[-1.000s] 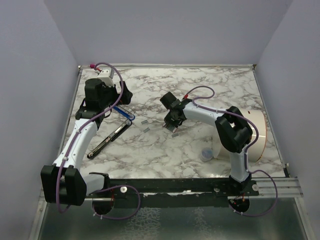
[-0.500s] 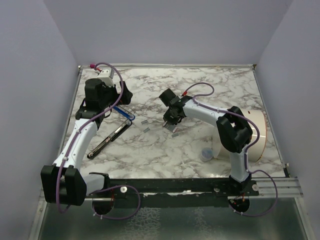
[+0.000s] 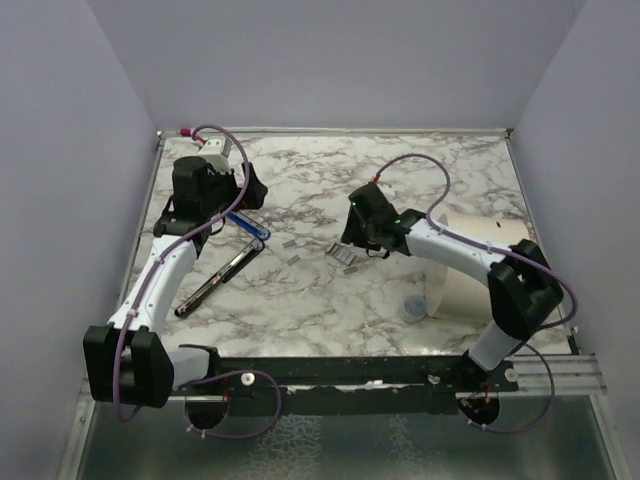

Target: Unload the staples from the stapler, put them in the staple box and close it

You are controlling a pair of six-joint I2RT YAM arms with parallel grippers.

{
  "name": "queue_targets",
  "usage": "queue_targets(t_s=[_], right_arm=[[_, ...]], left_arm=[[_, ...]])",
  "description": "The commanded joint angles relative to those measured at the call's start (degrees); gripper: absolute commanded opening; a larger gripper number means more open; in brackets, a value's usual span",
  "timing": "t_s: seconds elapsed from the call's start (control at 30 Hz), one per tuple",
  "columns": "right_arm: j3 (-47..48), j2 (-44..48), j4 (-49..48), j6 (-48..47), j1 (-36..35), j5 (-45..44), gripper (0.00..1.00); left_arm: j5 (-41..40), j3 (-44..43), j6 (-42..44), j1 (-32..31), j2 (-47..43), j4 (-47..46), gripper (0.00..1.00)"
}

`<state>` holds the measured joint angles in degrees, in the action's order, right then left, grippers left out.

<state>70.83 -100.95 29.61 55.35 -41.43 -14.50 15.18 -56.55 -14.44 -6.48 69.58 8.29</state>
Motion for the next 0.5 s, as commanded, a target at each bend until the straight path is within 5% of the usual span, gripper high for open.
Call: queue_targets(t_s=[0.0,0.17,0.3,0.47], right_arm=[[-13.5,13.9,-22.7,-28.6,2.5,8.8,0.56],[-11.9,13.3,-20.5,-34.7,7.3,21.5,0.80],[-9.3,8.9,-20.1,-34.9,10.0,33.3,0.81],[-8.1,6.4,-14.8,-38.5,10.1,32.0,0.77]], left_arm=[[4.9,0.0,-0.8,-0.5,1.6,-3.6,0.96],[10.2,0.8,-1.7,-3.1,5.5,-5.8,0.96],[13.7,0.8,-2.0,-7.8,9.2,-7.1,0.96],[18.6,1.8,-9.3,-14.0,18.5,-11.8,0.92]])
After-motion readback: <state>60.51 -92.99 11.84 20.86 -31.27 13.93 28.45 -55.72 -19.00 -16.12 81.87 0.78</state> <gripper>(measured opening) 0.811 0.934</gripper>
